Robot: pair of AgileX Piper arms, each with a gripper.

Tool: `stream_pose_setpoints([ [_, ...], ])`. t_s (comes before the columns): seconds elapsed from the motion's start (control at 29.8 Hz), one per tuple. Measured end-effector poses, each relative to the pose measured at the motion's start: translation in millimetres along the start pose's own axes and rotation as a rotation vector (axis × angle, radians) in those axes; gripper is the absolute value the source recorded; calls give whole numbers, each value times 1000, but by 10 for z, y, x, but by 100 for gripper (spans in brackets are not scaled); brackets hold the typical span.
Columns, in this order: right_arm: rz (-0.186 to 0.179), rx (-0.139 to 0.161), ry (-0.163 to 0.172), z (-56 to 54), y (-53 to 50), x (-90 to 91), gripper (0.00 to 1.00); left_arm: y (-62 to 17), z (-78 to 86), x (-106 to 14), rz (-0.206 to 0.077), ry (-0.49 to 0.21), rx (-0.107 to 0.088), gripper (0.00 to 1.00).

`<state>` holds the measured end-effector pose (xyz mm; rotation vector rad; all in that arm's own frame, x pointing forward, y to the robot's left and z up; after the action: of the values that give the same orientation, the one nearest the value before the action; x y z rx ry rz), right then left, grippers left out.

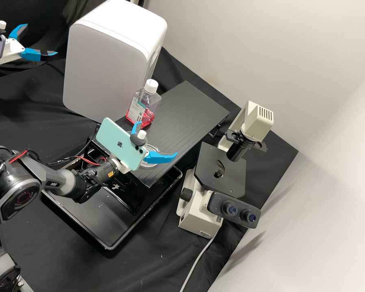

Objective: Place the lid on the petri dish

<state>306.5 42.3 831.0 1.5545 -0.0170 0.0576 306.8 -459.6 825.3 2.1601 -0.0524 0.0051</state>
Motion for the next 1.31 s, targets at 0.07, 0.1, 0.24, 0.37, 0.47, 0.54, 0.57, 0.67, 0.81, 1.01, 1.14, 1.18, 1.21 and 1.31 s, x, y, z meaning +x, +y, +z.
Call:
stream_pose_setpoints([
  [0.07, 0, 0, 0, 0, 0, 0, 100, 0, 0, 0, 0, 0, 0, 100],
  [0.1, 0, 0, 0, 0, 0, 0, 100, 0, 0, 0, 0, 0, 0, 100],
  [0.24, 0, 0, 0, 0, 0, 0, 100, 0, 0, 0, 0, 0, 0, 100],
  [0.37, 0, 0, 0, 0, 0, 0, 100, 0, 0, 0, 0, 0, 0, 100],
  [0.47, 0, 0, 0, 0, 0, 0, 100, 0, 0, 0, 0, 0, 0, 100],
  [0.54, 0, 0, 0, 0, 0, 0, 100, -2, 12, 0, -1, -4, -17, 100],
  [0.57, 0, 0, 0, 0, 0, 0, 100, -5, 23, 0, -2, -8, -27, 100],
  [0.67, 0, 0, 0, 0, 0, 0, 100, -28, 118, -7, -10, -36, -67, 100],
  [0.81, 0, 0, 0, 0, 0, 0, 100, -89, 378, -42, -31, -117, -86, 100],
  [1.01, 0, 0, 0, 0, 0, 0, 100, -294, 682, -166, -68, -250, -96, 100],
  [1.14, 0, 0, 0, 0, 0, 0, 100, -468, 794, -240, -86, -315, -99, 100],
  [1.18, 0, 0, 0, 0, 0, 0, 100, -509, 825, -254, -94, -334, -109, 100],
  [1.21, 0, 0, 0, 0, 0, 0, 100, -551, 849, -270, -105, -351, -107, 100],
  [1.31, 0, 0, 0, 0, 0, 0, 100, -640, 891, -301, -145, -375, -118, 100],
])
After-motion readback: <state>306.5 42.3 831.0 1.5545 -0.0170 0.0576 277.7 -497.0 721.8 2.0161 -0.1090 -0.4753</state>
